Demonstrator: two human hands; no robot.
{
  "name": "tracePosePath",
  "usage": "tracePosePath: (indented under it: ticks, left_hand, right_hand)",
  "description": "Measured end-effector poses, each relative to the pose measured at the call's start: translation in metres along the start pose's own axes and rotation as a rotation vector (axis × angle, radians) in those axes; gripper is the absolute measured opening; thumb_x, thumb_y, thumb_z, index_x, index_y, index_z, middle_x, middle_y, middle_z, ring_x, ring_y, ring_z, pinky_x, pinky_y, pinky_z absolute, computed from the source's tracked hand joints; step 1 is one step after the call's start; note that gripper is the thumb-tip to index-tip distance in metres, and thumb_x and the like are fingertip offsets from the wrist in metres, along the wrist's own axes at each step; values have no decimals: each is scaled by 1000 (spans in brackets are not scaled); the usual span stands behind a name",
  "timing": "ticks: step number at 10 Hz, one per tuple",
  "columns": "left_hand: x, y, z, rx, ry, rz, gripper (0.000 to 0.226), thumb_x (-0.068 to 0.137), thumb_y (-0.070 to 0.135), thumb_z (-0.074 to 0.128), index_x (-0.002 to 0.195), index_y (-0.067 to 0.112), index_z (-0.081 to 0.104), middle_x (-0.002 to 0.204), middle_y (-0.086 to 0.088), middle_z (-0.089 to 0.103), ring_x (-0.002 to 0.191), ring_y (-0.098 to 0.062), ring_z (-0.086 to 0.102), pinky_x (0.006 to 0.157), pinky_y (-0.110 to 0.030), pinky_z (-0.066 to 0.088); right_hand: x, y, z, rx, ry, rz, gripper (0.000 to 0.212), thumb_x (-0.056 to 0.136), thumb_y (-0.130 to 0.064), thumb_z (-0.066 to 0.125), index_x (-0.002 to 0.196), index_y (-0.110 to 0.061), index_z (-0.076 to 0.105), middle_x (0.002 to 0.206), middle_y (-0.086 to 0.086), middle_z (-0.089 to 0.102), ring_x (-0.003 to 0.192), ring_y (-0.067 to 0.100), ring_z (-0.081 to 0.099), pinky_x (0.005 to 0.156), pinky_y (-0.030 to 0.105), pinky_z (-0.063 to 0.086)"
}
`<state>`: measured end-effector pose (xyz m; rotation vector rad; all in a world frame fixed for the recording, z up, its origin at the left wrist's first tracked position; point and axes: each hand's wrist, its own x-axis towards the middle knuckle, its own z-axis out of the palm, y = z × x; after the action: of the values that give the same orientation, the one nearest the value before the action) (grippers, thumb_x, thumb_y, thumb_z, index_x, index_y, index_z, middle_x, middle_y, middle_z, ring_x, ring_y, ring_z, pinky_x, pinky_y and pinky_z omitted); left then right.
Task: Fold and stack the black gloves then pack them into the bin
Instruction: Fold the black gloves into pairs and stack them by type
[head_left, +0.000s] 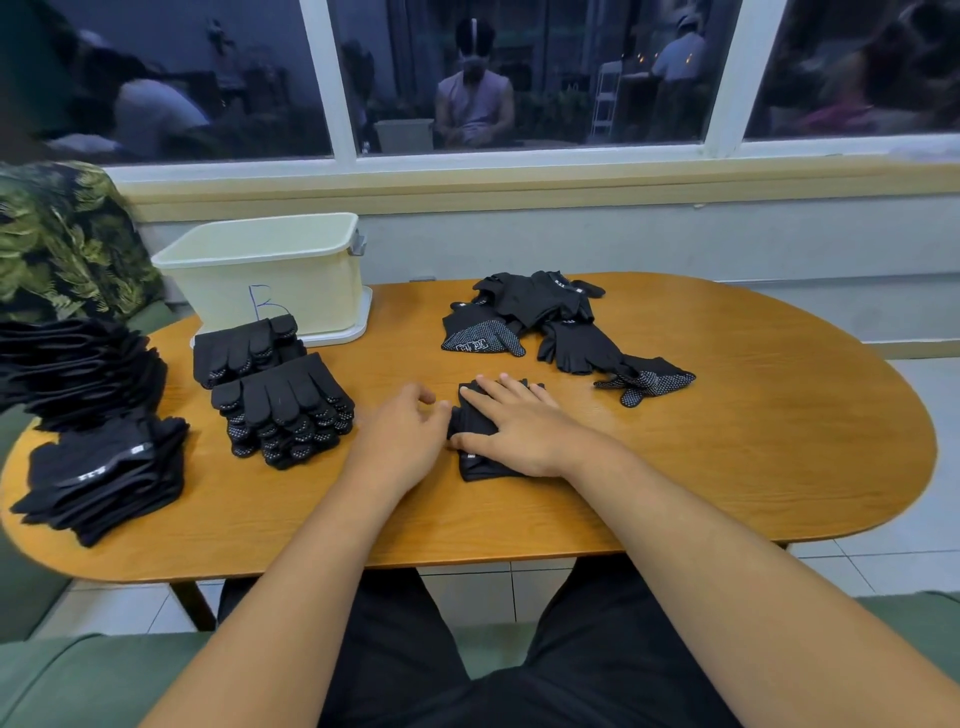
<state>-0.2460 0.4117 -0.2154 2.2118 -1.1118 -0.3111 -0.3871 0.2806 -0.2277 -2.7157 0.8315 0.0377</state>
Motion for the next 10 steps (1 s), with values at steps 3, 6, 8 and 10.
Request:
tracePosePath:
  ticks: [3, 6, 8, 10]
  left_hand:
    - [11, -7, -14, 22, -147, 153, 22, 101, 19, 60, 107, 37, 71, 99, 7, 69, 92, -13, 65, 90, -40, 55]
    - [10, -26, -3, 209, 48, 290, 16, 104, 15, 61, 106, 27, 71, 103, 10, 58, 96, -16, 58, 79, -33, 42]
    - [16, -10, -17, 95, -21, 68, 18, 101, 23, 51, 104, 32, 67, 95, 6, 70, 81, -15, 66, 66, -31, 50]
    - [38, 24, -9, 166, -225, -47, 42, 90, 66, 68, 100, 25, 68, 96, 2, 73, 88, -19, 68, 86, -42, 58]
  right_hand:
    - [-2, 0, 2, 9, 17, 3, 90, 96, -87, 30, 171, -41, 9, 179, -14, -3, 165, 13, -9, 132, 47, -4]
    - [-4, 0, 0, 34, 15, -2, 92, 96, -87, 33, 171, -40, 8, 179, -13, -4, 164, 13, -10, 131, 45, -6]
    - [-3, 0, 0, 29, 14, -8, 93, 95, -88, 32, 171, -41, 8, 179, -13, -4, 165, 13, -10, 132, 47, -5]
    - [-12, 1, 4, 185, 147, -10, 118, 87, -90, 49, 172, -28, -3, 179, -10, 0, 165, 11, -4, 134, 45, 0]
